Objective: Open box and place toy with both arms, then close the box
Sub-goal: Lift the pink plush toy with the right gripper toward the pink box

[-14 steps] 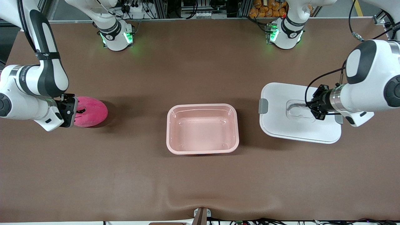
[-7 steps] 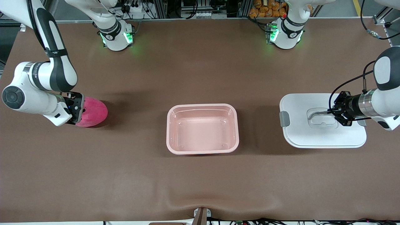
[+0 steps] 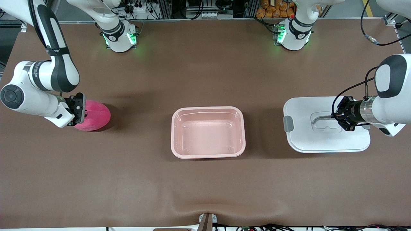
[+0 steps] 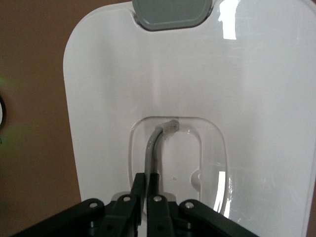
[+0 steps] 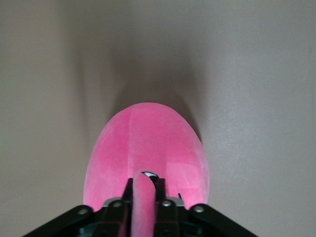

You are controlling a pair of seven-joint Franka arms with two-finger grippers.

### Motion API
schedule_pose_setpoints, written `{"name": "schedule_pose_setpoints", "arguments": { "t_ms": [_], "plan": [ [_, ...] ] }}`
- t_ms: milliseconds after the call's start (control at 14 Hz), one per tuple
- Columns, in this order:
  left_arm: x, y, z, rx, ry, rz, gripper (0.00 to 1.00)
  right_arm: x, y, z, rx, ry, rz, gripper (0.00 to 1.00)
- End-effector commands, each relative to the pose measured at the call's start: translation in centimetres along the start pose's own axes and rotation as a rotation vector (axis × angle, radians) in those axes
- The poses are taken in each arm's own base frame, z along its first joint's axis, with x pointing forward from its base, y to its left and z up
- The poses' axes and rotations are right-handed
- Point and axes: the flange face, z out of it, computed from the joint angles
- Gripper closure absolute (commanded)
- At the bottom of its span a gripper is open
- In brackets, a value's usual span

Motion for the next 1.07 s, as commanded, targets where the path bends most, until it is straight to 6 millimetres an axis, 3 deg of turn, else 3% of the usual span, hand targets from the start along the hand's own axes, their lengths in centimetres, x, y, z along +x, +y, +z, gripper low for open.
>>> {"name": "schedule_pose_setpoints", "arguments": {
  "t_ms": [0,143,429,857,1000],
  "plan": [
    [0.1,0.2,0.5,0.002,0.025,-0.015,1.0,-0.3,-0.5,-0.4,-0.008,0.015,-0.01,1.0],
    [0.6,0.2,0.2,-0.004,0.028,-0.009,1.0,0.0,-0.6,-1.6,-0.017,0.014,-0.001,1.0],
    [0.6,0.2,0.4,0.0,0.031,-0.002,1.0,0.9,-1.0,-5.9,0.011,0.029,0.12,1.0],
    [1.4,-0.1,0.2,0.005,0.027,-0.011,1.0,7.6,-1.5,-10.4,0.061,-0.012,0.373,1.0],
    [1.3,0.0,0.4,0.008,0.027,-0.011,1.0,8.5,-1.3,-11.8,0.049,-0.015,0.458,1.0]
  ]
}}
